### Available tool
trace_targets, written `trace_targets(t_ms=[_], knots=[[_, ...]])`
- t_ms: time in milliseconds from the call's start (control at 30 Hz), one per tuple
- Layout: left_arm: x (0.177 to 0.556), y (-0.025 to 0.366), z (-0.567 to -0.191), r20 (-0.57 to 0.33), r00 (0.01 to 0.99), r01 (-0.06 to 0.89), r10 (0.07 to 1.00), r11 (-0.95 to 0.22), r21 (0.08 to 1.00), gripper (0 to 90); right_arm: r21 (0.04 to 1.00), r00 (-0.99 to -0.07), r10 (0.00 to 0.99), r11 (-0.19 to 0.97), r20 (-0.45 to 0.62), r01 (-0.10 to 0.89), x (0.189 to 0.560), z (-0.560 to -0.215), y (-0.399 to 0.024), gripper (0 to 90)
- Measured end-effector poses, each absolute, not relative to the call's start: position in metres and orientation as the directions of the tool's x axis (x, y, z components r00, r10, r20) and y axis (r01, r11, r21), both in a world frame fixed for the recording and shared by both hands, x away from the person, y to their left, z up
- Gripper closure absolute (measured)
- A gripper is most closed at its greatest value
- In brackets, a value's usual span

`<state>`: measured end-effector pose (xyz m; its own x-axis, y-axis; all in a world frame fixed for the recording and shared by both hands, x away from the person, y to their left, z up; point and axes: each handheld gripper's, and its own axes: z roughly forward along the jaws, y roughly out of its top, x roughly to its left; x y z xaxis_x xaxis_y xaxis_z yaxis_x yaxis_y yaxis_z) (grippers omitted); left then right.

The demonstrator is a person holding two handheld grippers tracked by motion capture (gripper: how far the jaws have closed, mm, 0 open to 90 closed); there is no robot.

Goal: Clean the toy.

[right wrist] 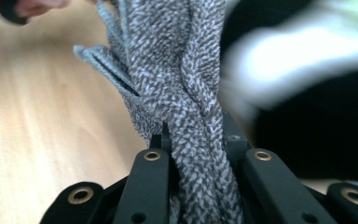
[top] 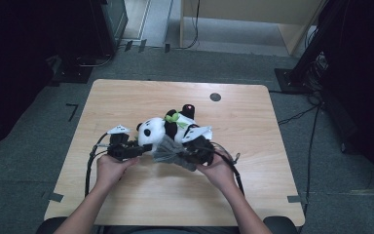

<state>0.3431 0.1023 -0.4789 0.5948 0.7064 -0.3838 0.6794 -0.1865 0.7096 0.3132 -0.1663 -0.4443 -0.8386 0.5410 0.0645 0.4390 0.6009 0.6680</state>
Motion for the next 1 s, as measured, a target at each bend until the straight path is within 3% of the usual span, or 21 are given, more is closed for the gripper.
trace_targets(t_ms=[167, 333, 1000], knots=[[0.341, 0.097, -0.479, -0.383, 0.604, 0.678, 0.698, -0.198, 0.708, 50.4, 0.621, -0.889, 0.458, 0.699, -0.009, 0.354, 0.307, -0.466, -0.121, 78.4], [0.338, 0.093, -0.479, -0.36, 0.619, 0.665, 0.698, -0.222, 0.713, 50.9, 0.612, -0.864, 0.491, 0.72, -0.115, 0.328, 0.308, -0.478, -0.101, 78.3], [0.342, 0.098, -0.479, -0.382, 0.607, 0.678, 0.697, -0.204, 0.706, 51.2, 0.625, -0.745, 0.666, 0.572, 0.024, 0.531, 0.327, -0.466, -0.174, 78.7]])
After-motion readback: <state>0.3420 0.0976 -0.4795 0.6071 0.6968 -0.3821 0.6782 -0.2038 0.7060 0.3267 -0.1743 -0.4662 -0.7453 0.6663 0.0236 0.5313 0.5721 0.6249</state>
